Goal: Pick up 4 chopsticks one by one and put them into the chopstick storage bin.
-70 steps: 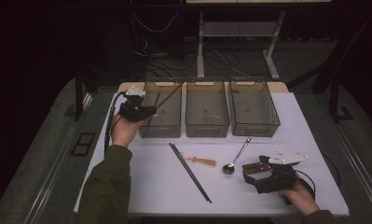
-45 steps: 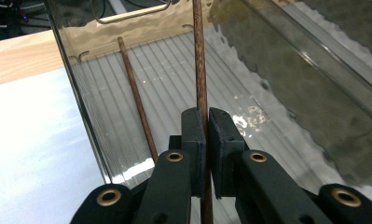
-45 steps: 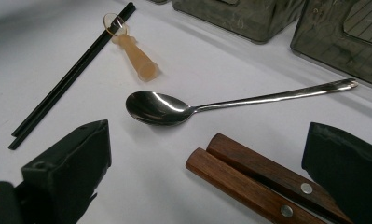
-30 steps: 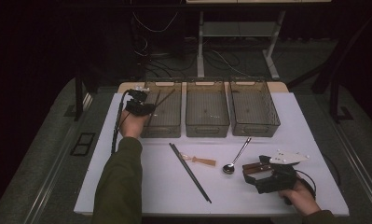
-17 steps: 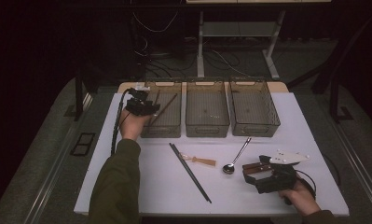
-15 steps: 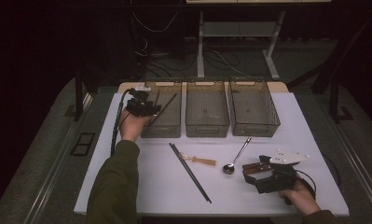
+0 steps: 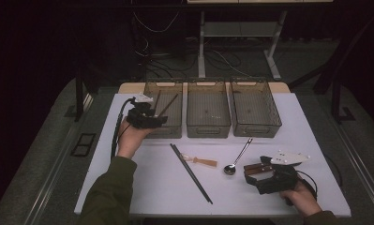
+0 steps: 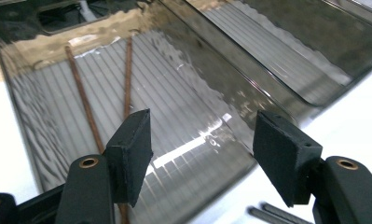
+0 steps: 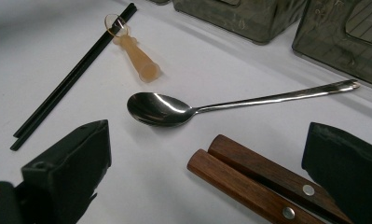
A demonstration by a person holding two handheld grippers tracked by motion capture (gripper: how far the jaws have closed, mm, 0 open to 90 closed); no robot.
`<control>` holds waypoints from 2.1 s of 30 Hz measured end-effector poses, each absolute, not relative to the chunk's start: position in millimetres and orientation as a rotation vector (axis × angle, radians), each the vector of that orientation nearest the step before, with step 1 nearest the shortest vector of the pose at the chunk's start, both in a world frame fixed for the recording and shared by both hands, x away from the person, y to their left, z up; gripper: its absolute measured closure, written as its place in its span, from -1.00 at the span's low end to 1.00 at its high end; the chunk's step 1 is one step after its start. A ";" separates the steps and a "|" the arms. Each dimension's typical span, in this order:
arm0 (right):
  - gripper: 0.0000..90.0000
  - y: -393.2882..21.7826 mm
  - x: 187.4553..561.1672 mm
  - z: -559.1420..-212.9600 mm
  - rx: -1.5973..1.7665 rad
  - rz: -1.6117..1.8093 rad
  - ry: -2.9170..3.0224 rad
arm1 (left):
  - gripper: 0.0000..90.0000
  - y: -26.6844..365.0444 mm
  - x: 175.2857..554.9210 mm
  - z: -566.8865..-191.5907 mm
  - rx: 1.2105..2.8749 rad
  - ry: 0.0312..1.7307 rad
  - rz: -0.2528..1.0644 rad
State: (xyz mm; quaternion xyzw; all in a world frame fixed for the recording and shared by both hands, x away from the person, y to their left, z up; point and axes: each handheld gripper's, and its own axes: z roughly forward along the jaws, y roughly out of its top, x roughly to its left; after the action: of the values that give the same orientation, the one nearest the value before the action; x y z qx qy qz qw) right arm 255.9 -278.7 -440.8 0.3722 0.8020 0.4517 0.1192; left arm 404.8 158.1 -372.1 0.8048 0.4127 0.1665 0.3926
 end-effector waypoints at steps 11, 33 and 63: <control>-0.97 -277.1 257.3 -441.9 1.089 1.310 2.350 | -0.38 158.0 375.5 -382.8 2.043 0.988 0.411; -0.97 -275.3 254.1 -441.4 1.076 1.305 2.356 | 0.78 127.4 306.5 -414.1 2.194 0.735 0.213; -0.97 -273.6 253.8 -441.8 1.067 1.298 2.362 | 0.97 59.3 289.5 -447.3 2.278 0.594 0.067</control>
State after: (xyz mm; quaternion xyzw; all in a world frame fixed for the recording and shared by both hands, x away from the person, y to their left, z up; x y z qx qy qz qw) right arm 253.8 -273.6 -441.8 0.3654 0.8088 0.4445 0.1214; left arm 289.5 59.3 -447.3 0.8934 0.2331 0.0262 0.3831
